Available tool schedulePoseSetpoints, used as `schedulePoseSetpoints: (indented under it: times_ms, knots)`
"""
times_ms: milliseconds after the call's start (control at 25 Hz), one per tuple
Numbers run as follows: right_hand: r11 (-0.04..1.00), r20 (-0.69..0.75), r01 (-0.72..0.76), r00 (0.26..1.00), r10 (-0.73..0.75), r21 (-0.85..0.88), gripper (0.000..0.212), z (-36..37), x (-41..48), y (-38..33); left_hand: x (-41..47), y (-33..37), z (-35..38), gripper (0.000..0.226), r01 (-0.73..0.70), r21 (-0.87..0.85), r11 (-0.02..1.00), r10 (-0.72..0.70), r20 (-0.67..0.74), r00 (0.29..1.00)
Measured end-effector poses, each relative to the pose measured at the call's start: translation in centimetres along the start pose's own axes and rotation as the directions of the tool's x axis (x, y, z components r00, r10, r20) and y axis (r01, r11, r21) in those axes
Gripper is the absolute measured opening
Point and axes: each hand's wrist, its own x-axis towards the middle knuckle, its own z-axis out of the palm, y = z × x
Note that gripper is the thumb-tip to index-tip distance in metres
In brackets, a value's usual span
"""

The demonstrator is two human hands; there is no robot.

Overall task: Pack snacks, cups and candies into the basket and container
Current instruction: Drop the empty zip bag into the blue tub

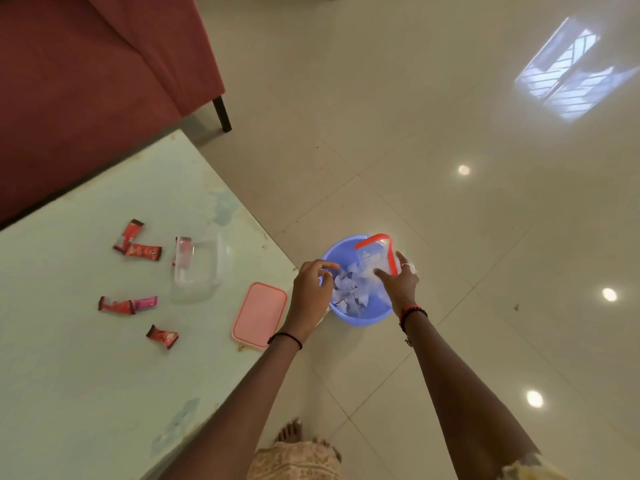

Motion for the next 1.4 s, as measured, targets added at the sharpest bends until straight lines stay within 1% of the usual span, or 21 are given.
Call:
schedulePoseSetpoints:
  times_ms: [40,80,120,160,200,240,320,360,400,480,520,600,760,880,1000,1080,1240,1320,1400]
  knots:
    - [0.999,0.108,-0.037,0.993,0.041,-0.034,0.079,0.5,0.6,0.6,0.6,-0.4,0.2,0.028,0.002,-0.012,1.000,-0.002,-0.008,1.000]
    - [0.995,0.239,-0.082,0.967,0.093,-0.056,0.086,0.8,1.1,1.0,1.1,-0.7,0.3,0.029,0.003,-0.024,1.000,-0.004,-0.011,1.000]
    - [0.989,0.370,-0.135,0.917,0.149,-0.066,0.086,1.1,1.5,1.4,1.5,-0.9,0.4,0.029,0.002,-0.030,1.000,-0.003,-0.012,1.000]
    - [0.973,0.462,-0.227,0.860,0.216,-0.033,0.077,1.2,1.7,1.5,1.7,-1.0,0.4,0.030,0.000,-0.034,0.999,0.000,-0.013,1.000]
    - [0.954,0.503,-0.300,0.823,0.264,-0.011,0.068,1.1,1.8,1.5,1.8,-1.1,0.3,0.030,-0.003,-0.036,0.999,0.003,-0.019,1.000]
    - [0.951,0.478,-0.308,0.837,0.268,0.006,0.066,1.0,2.0,1.4,1.7,-1.2,0.2,0.030,-0.002,-0.036,0.999,0.001,-0.025,1.000]
    - [0.984,0.324,-0.167,0.929,0.179,-0.064,0.076,0.5,2.2,1.0,1.4,-1.2,-0.2,0.030,0.020,-0.033,0.999,-0.021,-0.033,0.999]
    - [0.987,0.258,-0.108,0.957,0.135,-0.116,0.072,0.0,2.0,0.5,1.1,-1.1,-0.4,0.030,0.036,-0.034,0.999,-0.037,-0.034,0.999]
    - [0.985,0.210,-0.078,0.972,0.110,-0.157,0.063,-0.5,1.5,-0.1,0.7,-1.0,-0.6,0.030,0.047,-0.034,0.998,-0.048,-0.034,0.998]
    - [0.974,0.159,-0.002,0.986,0.038,-0.225,0.045,-1.4,0.1,-1.2,-0.5,-0.5,-1.3,0.028,0.054,-0.028,0.998,-0.055,-0.045,0.997]
    - [0.970,0.148,0.041,0.989,-0.005,-0.241,0.039,-1.9,-1.1,-2.0,-1.2,-0.1,-1.8,0.028,0.057,-0.026,0.998,-0.059,-0.055,0.997]
    - [0.971,0.143,0.097,0.987,-0.066,-0.218,0.034,-2.3,-4.3,-4.2,-2.9,0.9,-2.9,0.028,0.074,-0.029,0.997,-0.076,-0.083,0.994]
    - [0.945,0.200,0.257,0.955,-0.217,-0.202,0.027,-2.0,-12.2,-8.5,-7.1,3.3,-6.3,0.030,0.103,-0.082,0.991,-0.117,-0.191,0.975]
    - [0.931,0.255,0.328,0.925,-0.282,-0.159,0.030,-1.4,-18.2,-11.0,-11.0,4.2,-9.9,0.032,0.135,-0.133,0.982,-0.168,-0.278,0.946]
    - [0.912,0.327,0.391,0.883,-0.335,-0.121,0.035,-0.1,-24.2,-13.3,-15.3,4.0,-14.0,0.032,0.149,-0.211,0.966,-0.220,-0.368,0.904]
    - [0.894,0.385,0.439,0.844,-0.373,-0.096,0.035,1.1,-28.3,-14.6,-18.6,3.3,-16.8,0.031,0.170,-0.255,0.952,-0.271,-0.444,0.854]
    - [0.825,0.533,0.557,0.729,-0.429,-0.099,0.032,4.1,-36.8,-16.3,-25.9,1.4,-22.1,0.030,0.204,-0.358,0.911,-0.385,-0.562,0.732]
    - [0.796,0.609,0.601,0.658,-0.442,-0.072,0.032,5.8,-41.6,-16.8,-30.0,0.0,-24.8,0.031,0.204,-0.406,0.891,-0.432,-0.620,0.655]
    - [0.768,0.664,0.638,0.596,-0.451,-0.051,0.033,7.3,-45.8,-16.8,-33.6,-1.2,-26.9,0.031,0.203,-0.459,0.865,-0.483,-0.648,0.589]
